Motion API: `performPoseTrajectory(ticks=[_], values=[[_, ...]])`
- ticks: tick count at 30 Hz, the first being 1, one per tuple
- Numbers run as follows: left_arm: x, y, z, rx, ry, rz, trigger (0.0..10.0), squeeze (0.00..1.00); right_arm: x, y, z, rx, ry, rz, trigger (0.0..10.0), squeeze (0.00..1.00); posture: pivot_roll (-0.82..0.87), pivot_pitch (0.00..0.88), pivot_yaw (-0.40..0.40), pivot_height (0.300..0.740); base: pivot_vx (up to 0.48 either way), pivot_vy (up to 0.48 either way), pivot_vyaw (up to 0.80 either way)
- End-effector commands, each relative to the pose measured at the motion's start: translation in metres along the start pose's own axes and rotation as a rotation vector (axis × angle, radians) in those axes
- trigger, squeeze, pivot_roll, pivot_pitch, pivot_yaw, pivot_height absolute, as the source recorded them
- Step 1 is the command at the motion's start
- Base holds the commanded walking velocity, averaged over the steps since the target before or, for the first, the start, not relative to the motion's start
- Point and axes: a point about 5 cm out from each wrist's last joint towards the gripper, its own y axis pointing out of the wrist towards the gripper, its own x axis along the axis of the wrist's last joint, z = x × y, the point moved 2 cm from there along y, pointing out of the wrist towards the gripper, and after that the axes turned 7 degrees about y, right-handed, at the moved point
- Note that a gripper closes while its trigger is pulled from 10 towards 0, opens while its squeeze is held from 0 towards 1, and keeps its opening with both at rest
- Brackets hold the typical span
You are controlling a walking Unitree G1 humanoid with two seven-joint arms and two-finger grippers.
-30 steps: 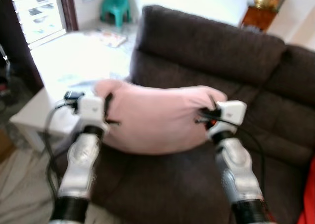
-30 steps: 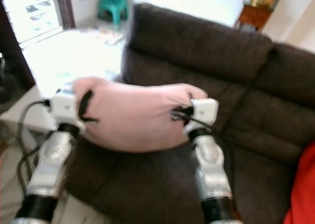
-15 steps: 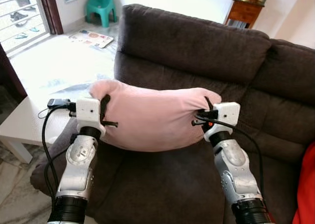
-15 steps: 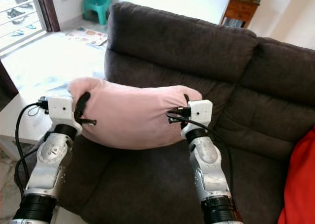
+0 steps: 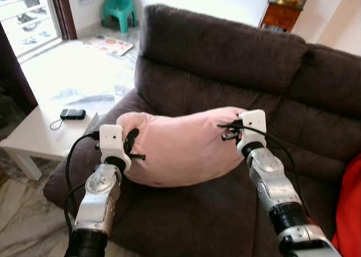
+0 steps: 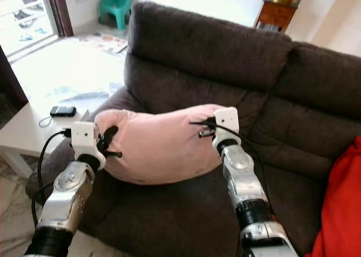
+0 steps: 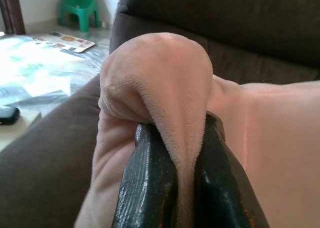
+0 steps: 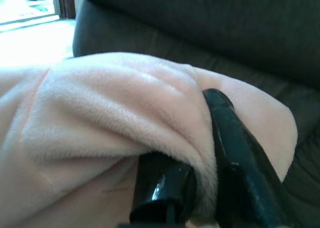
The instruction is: Move the pillow to the sofa from floor
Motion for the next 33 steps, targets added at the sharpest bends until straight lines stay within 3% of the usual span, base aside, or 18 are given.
performPoseTrajectory(ticks=[1,8,14,25,33], values=[[0.006,0.0,-0.011,-0.055,-0.046,-0.017,10.0,0.0,0.021,0.009,0.0,0.005,-0.015,-0.057,10.0,0.0,0.13,0.0,-0.142,0.74,0.0,0.0,0.0],[0.006,-0.005,-0.026,-0.182,-0.146,0.016,10.0,0.0,0.025,0.022,0.01,0.04,-0.02,-0.03,10.0,0.0,0.15,0.0,-0.151,0.74,0.0,0.0,0.0],[0.001,-0.013,-0.049,-0.332,-0.149,0.053,10.0,0.0,0.037,0.031,0.026,0.106,-0.028,-0.044,10.0,0.0,0.15,0.0,-0.153,0.74,0.0,0.0,0.0],[0.012,-0.014,-0.052,-0.371,-0.193,0.03,10.0,0.0,0.061,0.042,0.042,0.146,-0.031,-0.077,10.0,0.0,0.16,0.0,-0.167,0.74,0.0,0.0,0.0],[0.016,-0.017,-0.054,-0.395,-0.197,0.025,10.0,0.0,0.072,0.043,0.064,0.28,-0.032,-0.1,10.0,0.0,0.17,0.0,-0.17,0.74,0.0,0.0,0.0]])
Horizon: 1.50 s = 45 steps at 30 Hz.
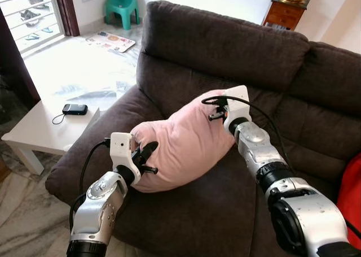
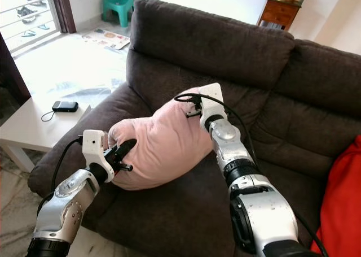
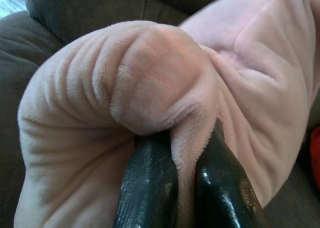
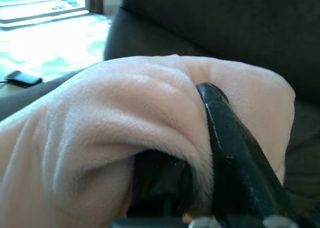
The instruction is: Move the pillow to the sofa from floor
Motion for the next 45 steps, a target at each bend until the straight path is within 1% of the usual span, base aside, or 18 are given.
performPoseTrajectory(ticks=[1,6,7,8,9,10,18,20,25,28,34,38,40,41,42,43,44,45], values=[[0.016,0.007,-0.028,-0.138,-0.009,-0.062,10.0,0.0,0.02,0.008,0.027,0.132,-0.028,-0.062,10.0,0.0,0.17,0.0,-0.17,0.74,0.0,0.0,0.0],[0.016,0.007,-0.029,-0.142,-0.011,-0.058,10.0,0.0,0.017,0.007,0.035,0.195,-0.039,-0.052,10.0,0.0,0.17,0.0,-0.171,0.74,0.0,0.0,0.0],[0.016,0.007,-0.029,-0.142,-0.013,-0.058,10.0,0.0,0.016,0.007,0.037,0.212,-0.05,-0.048,10.0,0.2,0.16,0.0,-0.171,0.74,0.0,0.0,0.0],[0.016,0.007,-0.029,-0.143,-0.013,-0.058,10.0,0.0,0.014,0.007,0.037,0.218,-0.062,-0.04,10.0,0.56,0.16,0.0,-0.171,0.74,0.0,0.0,0.0],[0.016,0.007,-0.029,-0.143,-0.013,-0.058,10.0,0.0,0.014,0.007,0.037,0.218,-0.062,-0.04,10.0,0.56,0.16,0.0,-0.171,0.74,0.0,0.0,0.0],[0.016,0.007,-0.03,-0.143,-0.014,-0.057,10.0,0.0,0.012,0.006,0.037,0.218,-0.062,-0.037,10.0,1.0,0.16,0.0,-0.171,0.74,0.0,0.0,0.0],[0.015,0.009,-0.032,-0.141,-0.014,-0.052,10.0,0.0,0.006,0.005,0.036,0.224,-0.072,-0.02,10.0,1.0,0.16,0.0,-0.17,0.74,0.0,0.0,0.0],[0.015,0.009,-0.032,-0.14,-0.014,-0.053,10.0,0.0,0.005,0.004,0.037,0.229,-0.056,-0.017,10.0,1.0,0.16,0.0,-0.171,0.74,0.0,0.0,0.0],[0.015,0.009,-0.032,-0.14,-0.014,-0.055,10.0,0.0,0.006,0.005,0.037,0.218,-0.066,-0.024,10.0,1.0,0.16,0.0,-0.171,0.74,0.0,0.0,0.0],[0.015,0.009,-0.031,-0.136,-0.015,-0.052,10.0,0.0,0.006,0.004,0.037,0.225,-0.06,-0.032,10.0,1.0,0.16,0.0,-0.172,0.74,0.0,0.0,0.0],[0.013,0.009,-0.03,-0.122,-0.013,-0.05,10.0,0.0,0.009,0.005,0.045,0.248,-0.061,-0.055,10.0,1.0,0.16,0.0,-0.175,0.74,0.0,0.0,0.0],[0.013,0.009,-0.03,-0.118,-0.014,-0.052,10.0,0.0,0.008,0.005,0.045,0.25,-0.061,-0.056,10.0,1.0,0.16,0.0,-0.175,0.74,0.0,0.0,0.0],[0.013,0.009,-0.03,-0.117,-0.014,-0.052,10.0,0.0,0.008,0.005,0.045,0.248,-0.071,-0.056,10.0,1.0,0.16,0.0,-0.175,0.74,0.0,0.0,0.0],[0.013,0.01,-0.029,-0.113,-0.014,-0.052,10.0,0.0,0.007,0.004,0.044,0.241,-0.111,-0.048,10.0,1.0,0.16,0.0,-0.176,0.74,0.0,0.0,0.0],[0.012,0.009,-0.029,-0.109,-0.014,-0.05,10.0,0.0,0.003,0.003,0.042,0.243,-0.154,-0.034,10.0,0.1,0.16,0.0,-0.175,0.74,0.0,0.0,0.0],[0.012,0.009,-0.029,-0.108,-0.013,-0.049,10.0,0.0,0.002,0.003,0.042,0.244,-0.164,-0.029,10.0,0.1,0.16,0.0,-0.175,0.74,0.0,0.0,0.0],[0.011,0.009,-0.029,-0.106,-0.013,-0.048,10.0,0.0,0.0,0.003,0.041,0.243,-0.172,-0.022,10.0,0.0,0.16,0.0,-0.175,0.74,0.0,0.0,0.0],[0.011,0.009,-0.028,-0.103,-0.013,-0.046,10.0,0.0,-0.003,0.002,0.04,0.239,-0.178,-0.009,10.0,0.0,0.16,0.0,-0.175,0.74,0.0,0.0,0.0]])
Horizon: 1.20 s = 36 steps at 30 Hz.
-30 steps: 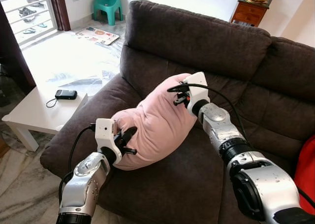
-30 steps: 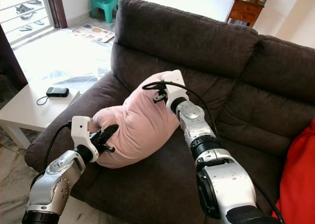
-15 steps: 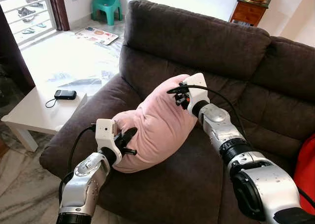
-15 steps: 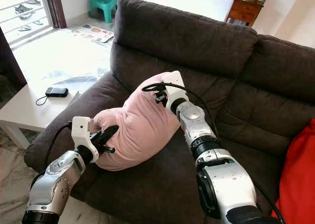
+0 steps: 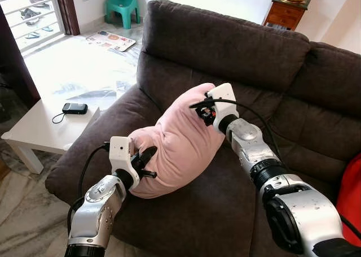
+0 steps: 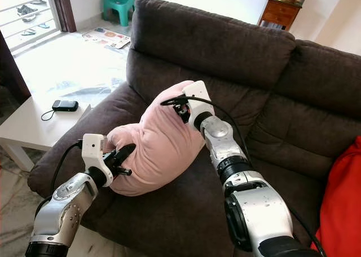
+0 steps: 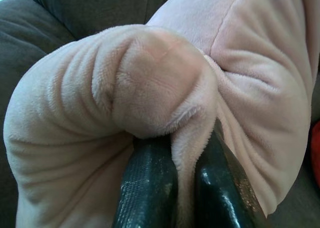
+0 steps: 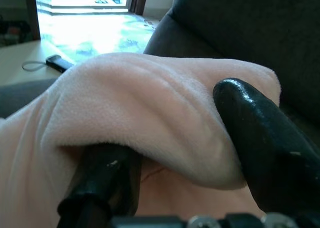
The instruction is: Move the pillow to the sofa from floor
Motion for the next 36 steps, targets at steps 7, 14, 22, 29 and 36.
performPoseTrajectory(ticks=[7,14,22,29,36], values=[[0.018,0.01,-0.021,-0.059,0.011,-0.091,10.0,0.0,-0.016,-0.003,0.011,0.09,-0.16,0.07,10.0,0.0,0.16,0.0,-0.177,0.74,0.0,0.0,0.0],[0.021,0.012,-0.008,0.036,0.018,-0.104,10.0,0.0,-0.035,-0.015,-0.003,0.108,-0.247,0.162,10.0,0.0,0.16,0.0,-0.177,0.74,0.0,0.0,0.0],[0.02,0.012,-0.006,0.06,0.021,-0.103,10.0,0.0,-0.065,-0.029,-0.008,0.137,-0.319,0.284,10.0,0.0,0.16,0.0,-0.176,0.74,0.0,0.0,0.0],[0.02,0.013,-0.004,0.075,0.019,-0.106,10.0,0.0,-0.075,-0.035,-0.011,0.131,-0.361,0.328,10.0,1.0,0.16,0.0,-0.177,0.74,0.0,0.0,0.0],[0.02,0.013,-0.004,0.081,0.018,-0.109,10.0,0.0,-0.065,-0.031,-0.019,0.079,-0.438,0.305,10.0,1.0,0.16,0.0,-0.178,0.74,0.0,0.0,0.0]])
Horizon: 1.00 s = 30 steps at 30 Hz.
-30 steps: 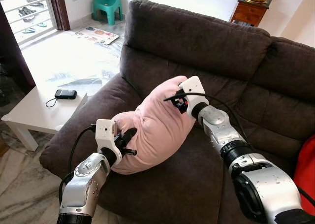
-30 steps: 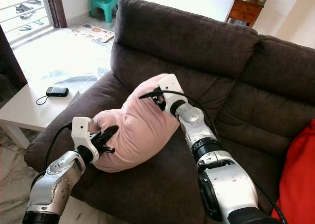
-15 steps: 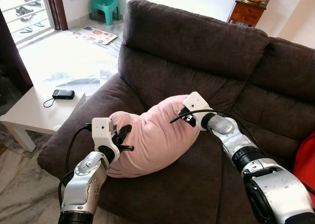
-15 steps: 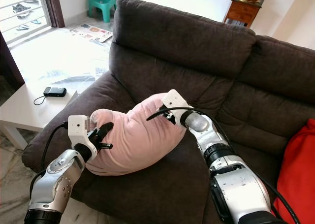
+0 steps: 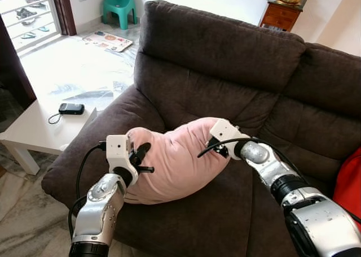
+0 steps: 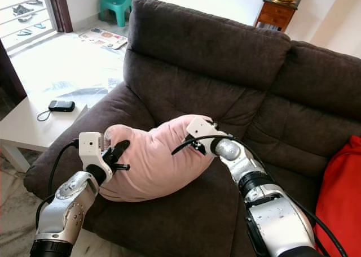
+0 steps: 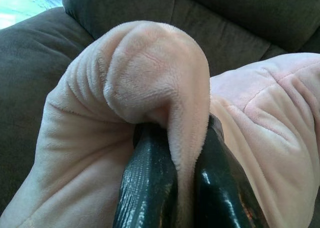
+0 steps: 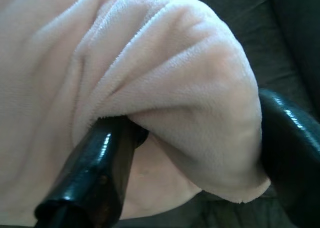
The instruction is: Move the pillow to the sofa from floor
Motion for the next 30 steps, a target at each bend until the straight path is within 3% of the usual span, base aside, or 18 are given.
performPoseTrajectory(ticks=[1,2,3,11,14,16,21,26,28,30], values=[[0.018,0.008,-0.014,-0.05,0.002,-0.08,10.0,0.0,0.007,0.003,0.003,0.012,-0.052,-0.013,10.0,0.53,0.16,0.0,-0.178,0.74,0.0,0.0,0.0],[0.018,0.008,-0.014,-0.049,0.002,-0.08,10.0,0.0,0.008,0.003,0.001,0.001,-0.057,-0.014,10.0,0.53,0.16,0.0,-0.178,0.74,0.0,0.0,0.0],[0.017,0.008,-0.014,-0.048,0.002,-0.078,10.0,0.0,0.009,0.002,-0.005,-0.04,-0.045,-0.014,10.0,0.0,0.15,0.0,-0.178,0.74,0.0,0.0,0.0],[0.015,0.007,-0.011,-0.038,0.001,-0.073,10.0,0.0,0.006,-0.006,-0.036,-0.242,0.024,-0.011,10.0,0.0,0.16,0.0,-0.179,0.74,0.0,0.0,0.0],[0.014,0.007,-0.009,-0.026,0.004,-0.069,10.0,0.0,0.005,-0.012,-0.05,-0.324,0.109,-0.039,10.0,0.0,0.15,0.0,-0.176,0.74,0.0,0.0,0.0],[0.013,0.007,-0.007,-0.016,0.004,-0.067,10.0,0.0,0.004,-0.018,-0.061,-0.388,0.214,-0.077,10.0,0.0,0.15,0.0,-0.174,0.74,0.0,0.0,0.0],[0.011,0.008,-0.002,0.025,0.009,-0.058,10.0,0.0,-0.004,-0.025,-0.071,-0.467,0.324,-0.101,10.0,0.0,0.15,0.0,-0.171,0.74,0.0,0.0,0.0],[0.011,0.007,0.012,0.114,0.026,-0.056,10.0,0.0,-0.016,-0.026,-0.062,-0.463,0.364,-0.079,10.0,0.0,0.15,0.0,-0.171,0.74,0.0,0.0,0.0],[0.011,0.003,0.037,0.271,0.041,-0.055,10.0,0.0,-0.028,-0.026,-0.051,-0.441,0.391,-0.059,10.0,0.0,0.15,0.0,-0.171,0.74,0.0,0.0,0.0],[0.01,0.0,0.049,0.349,0.049,-0.045,10.0,0.0,-0.033,-0.026,-0.045,-0.432,0.411,-0.052,10.0,0.0,0.15,0.0,-0.171,0.74,0.0,0.0,0.0]])
